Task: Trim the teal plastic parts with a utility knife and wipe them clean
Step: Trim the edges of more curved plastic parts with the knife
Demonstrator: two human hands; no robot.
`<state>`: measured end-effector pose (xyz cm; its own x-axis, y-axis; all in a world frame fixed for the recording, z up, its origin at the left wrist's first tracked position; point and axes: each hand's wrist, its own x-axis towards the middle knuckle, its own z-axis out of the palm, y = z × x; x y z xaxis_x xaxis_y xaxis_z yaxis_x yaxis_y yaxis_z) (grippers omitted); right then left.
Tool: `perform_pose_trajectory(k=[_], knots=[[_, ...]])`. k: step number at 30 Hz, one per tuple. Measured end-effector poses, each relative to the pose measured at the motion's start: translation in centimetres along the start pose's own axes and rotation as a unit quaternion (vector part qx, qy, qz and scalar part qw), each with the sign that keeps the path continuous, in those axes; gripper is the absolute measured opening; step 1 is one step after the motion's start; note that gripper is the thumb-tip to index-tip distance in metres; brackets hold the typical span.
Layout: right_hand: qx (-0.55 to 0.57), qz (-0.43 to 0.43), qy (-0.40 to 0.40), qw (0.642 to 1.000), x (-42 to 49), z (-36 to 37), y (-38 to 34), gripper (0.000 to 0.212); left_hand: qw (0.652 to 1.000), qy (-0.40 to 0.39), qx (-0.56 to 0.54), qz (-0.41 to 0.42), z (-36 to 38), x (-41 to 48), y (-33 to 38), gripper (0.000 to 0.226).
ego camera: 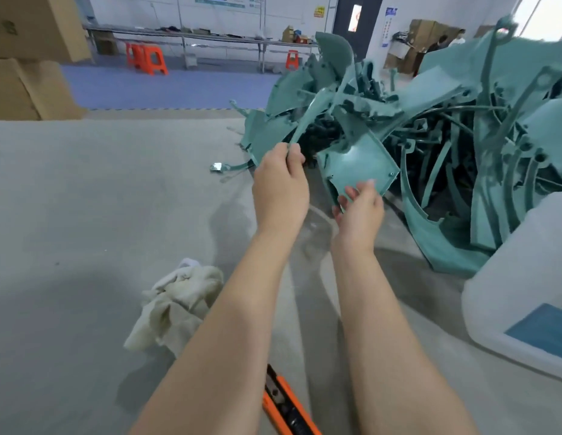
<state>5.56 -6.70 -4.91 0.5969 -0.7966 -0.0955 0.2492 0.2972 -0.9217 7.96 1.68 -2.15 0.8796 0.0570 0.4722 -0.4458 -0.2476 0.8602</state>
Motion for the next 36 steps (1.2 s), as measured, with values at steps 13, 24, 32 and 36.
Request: perform_pose_trajectory(k=[13,24,32,36], knots=[[0.018,0.055,-0.086,0.995,-8.3,1.6,-0.7,0.023,0.956,0.171,-0.214,-0.105,-11.4,-3.6,-0.6,0.039],[-0.171,-0.013,-0.141,0.975,-14.2,0.7,3.5,0.032,0.928,0.363,-0.074,0.040,-22.4,-6.8,-1.2,0.048],[-0.062,0.100,-0.185,0.976,-13.8,2.0,4.0,0.054,0.851,0.377,-0.362,-0.045,-24.6,-7.4,-1.0,0.032],[-0.104,0.023,-0.201,0.974,-11.8,3.1,2.6,0.071,0.822,0.359,-0.428,-0.113,-24.5,-7.1,-1.5,0.038]])
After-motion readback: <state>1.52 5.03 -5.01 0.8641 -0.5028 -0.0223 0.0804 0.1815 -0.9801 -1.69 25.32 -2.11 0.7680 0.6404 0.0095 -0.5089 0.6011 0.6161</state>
